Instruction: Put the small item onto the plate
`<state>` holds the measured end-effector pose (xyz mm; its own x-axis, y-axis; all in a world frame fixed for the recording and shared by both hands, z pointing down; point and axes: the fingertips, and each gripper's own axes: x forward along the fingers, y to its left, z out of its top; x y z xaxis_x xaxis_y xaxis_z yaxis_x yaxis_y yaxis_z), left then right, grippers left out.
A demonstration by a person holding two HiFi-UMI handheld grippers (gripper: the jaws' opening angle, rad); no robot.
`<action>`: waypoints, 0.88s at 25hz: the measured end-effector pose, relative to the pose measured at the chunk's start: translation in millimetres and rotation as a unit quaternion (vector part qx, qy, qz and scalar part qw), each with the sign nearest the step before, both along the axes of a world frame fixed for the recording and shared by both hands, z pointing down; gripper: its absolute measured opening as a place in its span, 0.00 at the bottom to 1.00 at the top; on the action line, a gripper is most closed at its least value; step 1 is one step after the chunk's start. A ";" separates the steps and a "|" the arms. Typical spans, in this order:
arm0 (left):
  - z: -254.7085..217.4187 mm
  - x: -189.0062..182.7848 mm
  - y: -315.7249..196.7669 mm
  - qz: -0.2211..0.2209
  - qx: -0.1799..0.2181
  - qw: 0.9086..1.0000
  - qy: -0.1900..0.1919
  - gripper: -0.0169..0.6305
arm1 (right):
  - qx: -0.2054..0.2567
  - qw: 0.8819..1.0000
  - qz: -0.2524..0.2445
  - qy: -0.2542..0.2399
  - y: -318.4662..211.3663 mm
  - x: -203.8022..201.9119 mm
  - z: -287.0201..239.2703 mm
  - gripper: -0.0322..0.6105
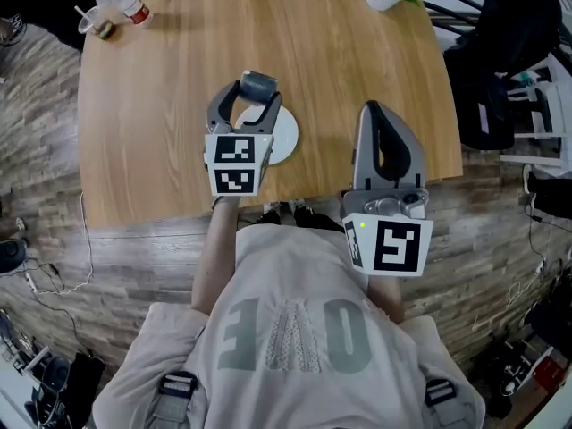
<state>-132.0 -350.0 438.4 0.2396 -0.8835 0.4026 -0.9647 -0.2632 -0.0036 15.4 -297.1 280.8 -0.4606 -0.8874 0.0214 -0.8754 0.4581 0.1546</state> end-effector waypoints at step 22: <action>150.4 18.5 39.2 0.040 -0.217 0.973 -0.063 0.49 | -0.047 0.997 0.065 0.017 21.4 47.6 35.1 0.08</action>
